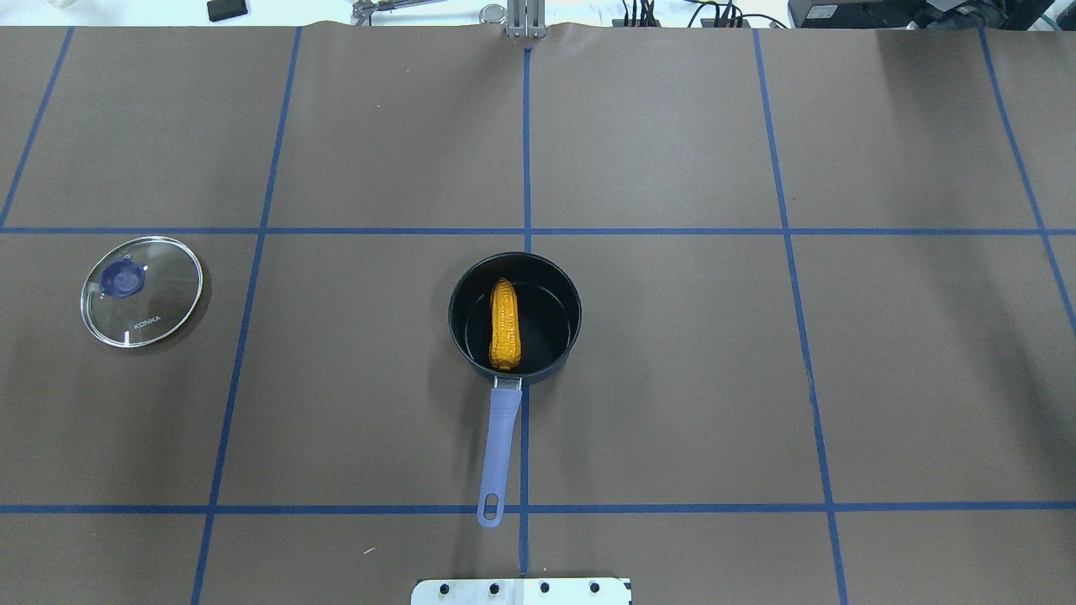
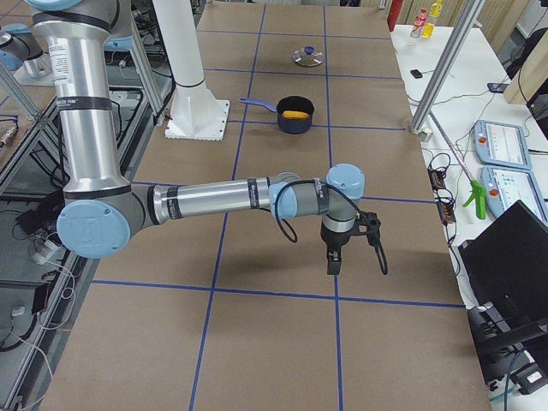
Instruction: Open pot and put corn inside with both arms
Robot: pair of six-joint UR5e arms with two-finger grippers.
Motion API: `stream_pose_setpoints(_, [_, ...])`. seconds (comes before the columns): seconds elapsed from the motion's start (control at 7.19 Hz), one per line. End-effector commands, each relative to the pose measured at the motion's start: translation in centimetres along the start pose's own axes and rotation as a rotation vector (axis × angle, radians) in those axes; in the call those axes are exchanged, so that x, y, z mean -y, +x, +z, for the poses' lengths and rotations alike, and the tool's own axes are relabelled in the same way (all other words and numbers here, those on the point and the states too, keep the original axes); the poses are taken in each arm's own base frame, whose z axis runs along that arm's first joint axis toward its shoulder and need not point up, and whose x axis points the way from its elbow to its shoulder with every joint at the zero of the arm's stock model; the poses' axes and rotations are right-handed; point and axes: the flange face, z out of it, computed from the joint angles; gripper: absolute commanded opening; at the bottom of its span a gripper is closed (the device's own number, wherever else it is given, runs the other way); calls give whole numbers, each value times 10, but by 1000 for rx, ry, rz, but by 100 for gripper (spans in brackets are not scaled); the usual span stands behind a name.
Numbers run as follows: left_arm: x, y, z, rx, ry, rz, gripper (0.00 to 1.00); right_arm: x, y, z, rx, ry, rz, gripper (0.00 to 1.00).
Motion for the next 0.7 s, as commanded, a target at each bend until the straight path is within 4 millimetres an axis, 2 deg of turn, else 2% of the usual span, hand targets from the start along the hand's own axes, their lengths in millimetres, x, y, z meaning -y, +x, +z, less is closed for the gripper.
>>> stream_pose_setpoints(0.0, [-19, -11, 13, -8, -23, -29, 99, -19, 16, 11, 16, -27, 25, 100])
stream_pose_setpoints(0.56, [-24, -12, 16, -11, -28, -40, 99, -24, 15, 8, 17, -23, 24, 100])
